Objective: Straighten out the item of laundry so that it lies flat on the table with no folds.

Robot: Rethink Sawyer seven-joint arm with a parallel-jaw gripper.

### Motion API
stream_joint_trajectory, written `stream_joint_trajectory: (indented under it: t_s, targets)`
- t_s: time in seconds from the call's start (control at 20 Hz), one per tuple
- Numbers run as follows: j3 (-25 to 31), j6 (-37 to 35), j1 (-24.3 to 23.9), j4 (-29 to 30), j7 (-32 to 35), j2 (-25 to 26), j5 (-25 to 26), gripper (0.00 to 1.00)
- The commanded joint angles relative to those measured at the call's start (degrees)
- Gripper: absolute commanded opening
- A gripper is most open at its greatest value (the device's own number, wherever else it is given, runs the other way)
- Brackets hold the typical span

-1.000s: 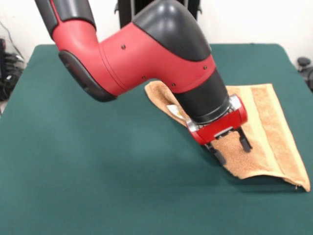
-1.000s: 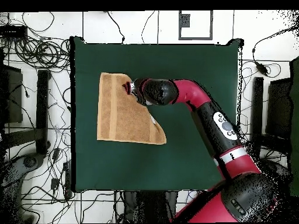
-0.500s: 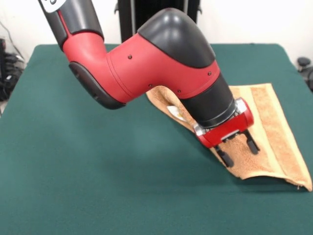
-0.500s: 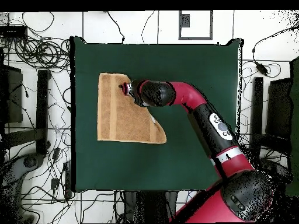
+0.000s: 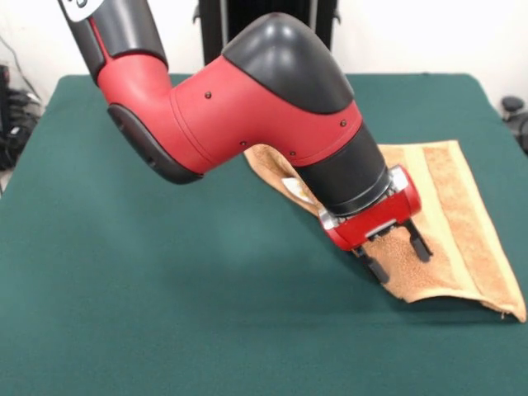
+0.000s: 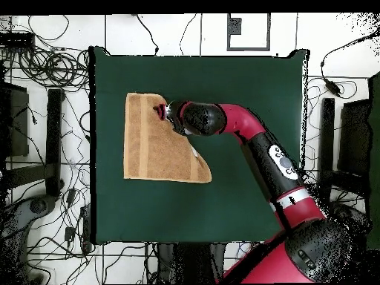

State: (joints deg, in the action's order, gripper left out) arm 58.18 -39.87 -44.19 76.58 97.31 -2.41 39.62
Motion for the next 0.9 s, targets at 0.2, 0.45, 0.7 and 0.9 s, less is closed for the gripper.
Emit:
stream_joint_trajectory:
  t_s: [0.2,0.45,0.7,0.9]
  targets:
    - [0.76,1.39,1.25,-2.88,-20.11,1.69,2.89,1.00]
    - [1.48,-0.11,1.28,-5.15,-22.55,2.92,2.27,1.00]
    - [2.45,-1.96,1.45,-7.29,-24.90,3.87,0.98,1.00]
    - [3.41,-3.45,2.16,-10.03,-27.42,4.63,0.16,1.00]
